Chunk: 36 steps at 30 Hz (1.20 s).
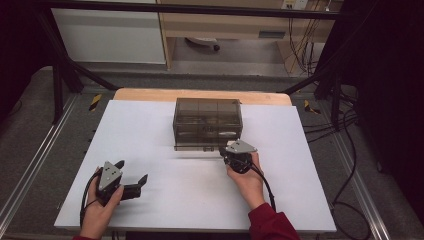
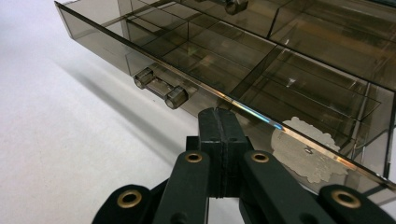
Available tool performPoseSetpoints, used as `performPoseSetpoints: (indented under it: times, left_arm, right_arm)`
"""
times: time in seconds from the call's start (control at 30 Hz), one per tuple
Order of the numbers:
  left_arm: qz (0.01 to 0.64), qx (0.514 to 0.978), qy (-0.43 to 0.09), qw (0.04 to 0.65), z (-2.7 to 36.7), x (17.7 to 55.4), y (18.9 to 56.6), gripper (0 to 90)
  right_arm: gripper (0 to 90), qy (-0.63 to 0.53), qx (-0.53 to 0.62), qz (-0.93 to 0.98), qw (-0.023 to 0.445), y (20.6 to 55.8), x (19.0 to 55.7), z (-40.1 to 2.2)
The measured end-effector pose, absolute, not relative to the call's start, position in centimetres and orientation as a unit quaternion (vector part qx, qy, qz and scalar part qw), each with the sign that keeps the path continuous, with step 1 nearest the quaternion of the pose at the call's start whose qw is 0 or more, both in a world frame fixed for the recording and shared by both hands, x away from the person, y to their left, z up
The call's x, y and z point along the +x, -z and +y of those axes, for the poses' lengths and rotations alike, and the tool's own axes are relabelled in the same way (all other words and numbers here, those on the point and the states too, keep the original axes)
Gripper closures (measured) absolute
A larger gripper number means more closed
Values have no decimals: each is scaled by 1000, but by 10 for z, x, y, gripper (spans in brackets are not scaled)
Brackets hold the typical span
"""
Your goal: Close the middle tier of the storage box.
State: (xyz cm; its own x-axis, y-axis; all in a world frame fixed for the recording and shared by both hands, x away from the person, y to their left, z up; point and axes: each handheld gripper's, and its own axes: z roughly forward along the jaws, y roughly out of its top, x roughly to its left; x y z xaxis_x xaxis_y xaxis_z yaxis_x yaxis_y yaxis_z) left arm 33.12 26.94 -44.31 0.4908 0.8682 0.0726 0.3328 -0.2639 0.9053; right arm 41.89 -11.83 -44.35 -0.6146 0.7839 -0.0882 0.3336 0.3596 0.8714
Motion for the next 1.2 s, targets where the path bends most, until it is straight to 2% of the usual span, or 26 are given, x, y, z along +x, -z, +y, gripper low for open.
performPoseSetpoints:
  times: [1.2]
  left_arm:
    - [409,736,-297,451,270,331,443,53]
  right_arm:
    - [900,-443,358,783,252,442,428,-118]
